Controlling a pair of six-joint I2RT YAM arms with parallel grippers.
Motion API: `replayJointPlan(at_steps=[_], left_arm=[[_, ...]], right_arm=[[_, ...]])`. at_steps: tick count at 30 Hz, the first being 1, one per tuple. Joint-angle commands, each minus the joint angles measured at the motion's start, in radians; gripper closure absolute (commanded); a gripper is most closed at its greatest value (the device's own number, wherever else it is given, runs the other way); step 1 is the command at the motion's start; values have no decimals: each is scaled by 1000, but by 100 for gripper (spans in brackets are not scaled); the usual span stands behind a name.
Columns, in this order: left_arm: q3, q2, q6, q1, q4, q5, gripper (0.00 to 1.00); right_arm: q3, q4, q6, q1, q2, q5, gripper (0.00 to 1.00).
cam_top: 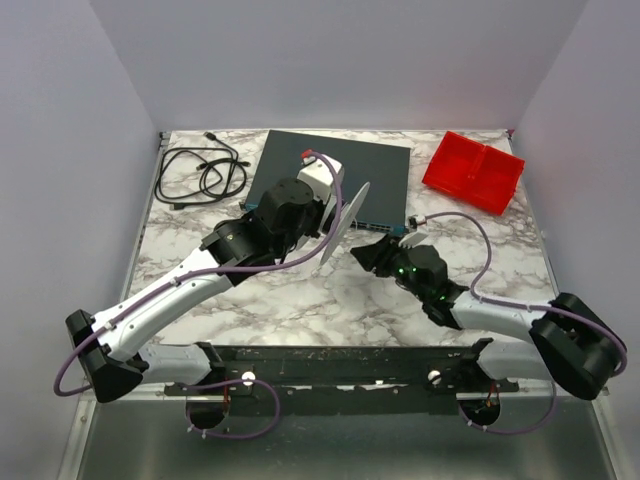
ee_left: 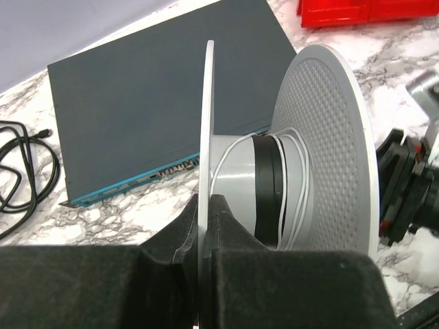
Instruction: Wrap the cables
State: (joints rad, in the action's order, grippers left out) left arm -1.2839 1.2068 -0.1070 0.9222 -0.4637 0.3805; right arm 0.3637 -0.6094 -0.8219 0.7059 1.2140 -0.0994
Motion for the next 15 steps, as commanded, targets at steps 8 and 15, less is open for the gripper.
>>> replayJointPlan(at_steps=[8, 15], left_arm=[[-172, 46, -104, -2, -26, 133, 100], [-211, 63, -111, -2, -48, 143, 100]], right_arm=[[-21, -477, 33, 167, 250, -217, 54], [51, -416, 64, 209, 351, -308, 55]])
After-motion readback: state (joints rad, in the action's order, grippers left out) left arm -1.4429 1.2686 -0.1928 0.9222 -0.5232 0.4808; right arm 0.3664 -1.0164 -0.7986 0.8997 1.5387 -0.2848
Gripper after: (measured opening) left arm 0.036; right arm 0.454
